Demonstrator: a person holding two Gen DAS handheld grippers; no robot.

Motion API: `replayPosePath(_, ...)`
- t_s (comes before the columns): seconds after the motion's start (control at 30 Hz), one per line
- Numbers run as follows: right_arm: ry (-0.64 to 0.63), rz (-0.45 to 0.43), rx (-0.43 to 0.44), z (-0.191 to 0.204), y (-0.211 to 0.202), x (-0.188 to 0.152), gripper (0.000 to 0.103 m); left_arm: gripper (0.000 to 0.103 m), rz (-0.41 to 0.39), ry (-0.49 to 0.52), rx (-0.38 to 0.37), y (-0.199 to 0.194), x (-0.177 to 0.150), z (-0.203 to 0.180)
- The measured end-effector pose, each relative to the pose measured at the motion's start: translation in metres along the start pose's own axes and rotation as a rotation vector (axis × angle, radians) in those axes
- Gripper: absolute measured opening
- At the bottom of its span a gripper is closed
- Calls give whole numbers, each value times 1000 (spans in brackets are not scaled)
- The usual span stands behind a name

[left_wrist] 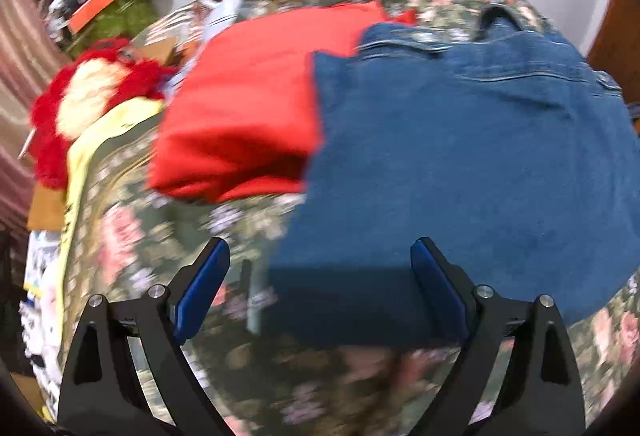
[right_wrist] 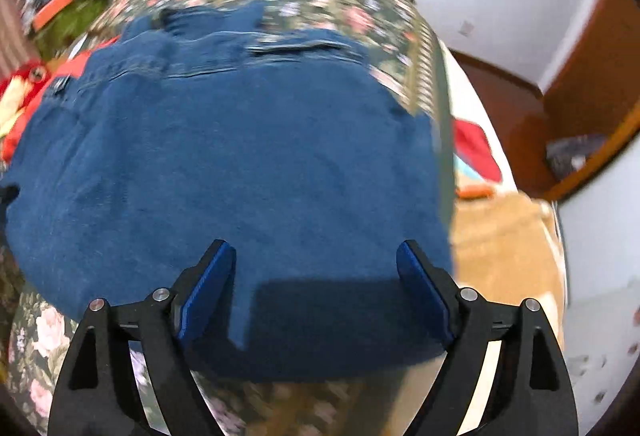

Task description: Fold large clothes

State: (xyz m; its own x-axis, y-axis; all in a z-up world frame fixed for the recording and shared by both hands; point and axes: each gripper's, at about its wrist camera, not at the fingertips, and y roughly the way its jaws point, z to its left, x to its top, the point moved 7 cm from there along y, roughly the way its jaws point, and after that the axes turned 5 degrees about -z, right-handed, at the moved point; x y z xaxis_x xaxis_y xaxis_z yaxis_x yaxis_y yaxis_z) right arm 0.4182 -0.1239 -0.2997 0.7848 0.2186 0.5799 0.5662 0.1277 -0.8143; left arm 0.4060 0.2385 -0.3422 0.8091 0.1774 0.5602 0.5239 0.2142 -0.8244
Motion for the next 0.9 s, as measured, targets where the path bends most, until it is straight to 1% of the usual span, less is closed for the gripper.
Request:
replayPosePath(0.03, 9, -2, 1, -3, -3, -2, 83, 93, 11, -27, 3, -2, -4, 11)
replayPosePath(0.07, 19, -5, 3, -5, -8, -4, 83, 93, 23, -63, -10, -6, -8, 21)
replayPosePath(0.17, 38, -19, -57, -14, -17, -7, 83, 93, 47, -160, -25, -15, -17, 44)
replayPosePath(0.2, 46, -17, -65, -16, -21, -8, 83, 93, 46, -191, -22, -20, -20, 53)
replayPosePath(0.3, 82, -19, -35, -16, -35, -11, 83, 93, 32, -253, -7, -35, -25, 71)
replayPosePath(0.37, 99, -35, -21, -16, -44, -10, 83, 93, 27, -278, -24, -44, -27, 76)
replayPosePath(0.4, 109, -47, -15, -15, -49, -8, 83, 93, 26, -289, -46, -50, -29, 75)
replayPosePath(0.5, 141, -58, 21, -8, -55, -6, 83, 93, 28, -349, -148, -57, -34, 62)
replayPosePath(0.57, 154, -59, 48, -1, -56, -8, 83, 93, 56, -384, -257, -55, -39, 44)
replayPosePath(0.6, 156, -56, 62, 6, -56, -9, 83, 93, 76, -405, -327, -53, -42, 31)
replayPosePath(0.7, 122, -52, 77, 21, -57, -13, 83, 93, 126, -440, -478, -44, -50, -1)
replayPosePath(0.8, 63, -76, 40, 33, -59, -13, 83, 93, 159, -492, -581, -31, -51, -22)
replayPosePath(0.9, 28, -87, 32, 40, -59, -12, 83, 93, 171, -570, -622, -15, -50, -27)
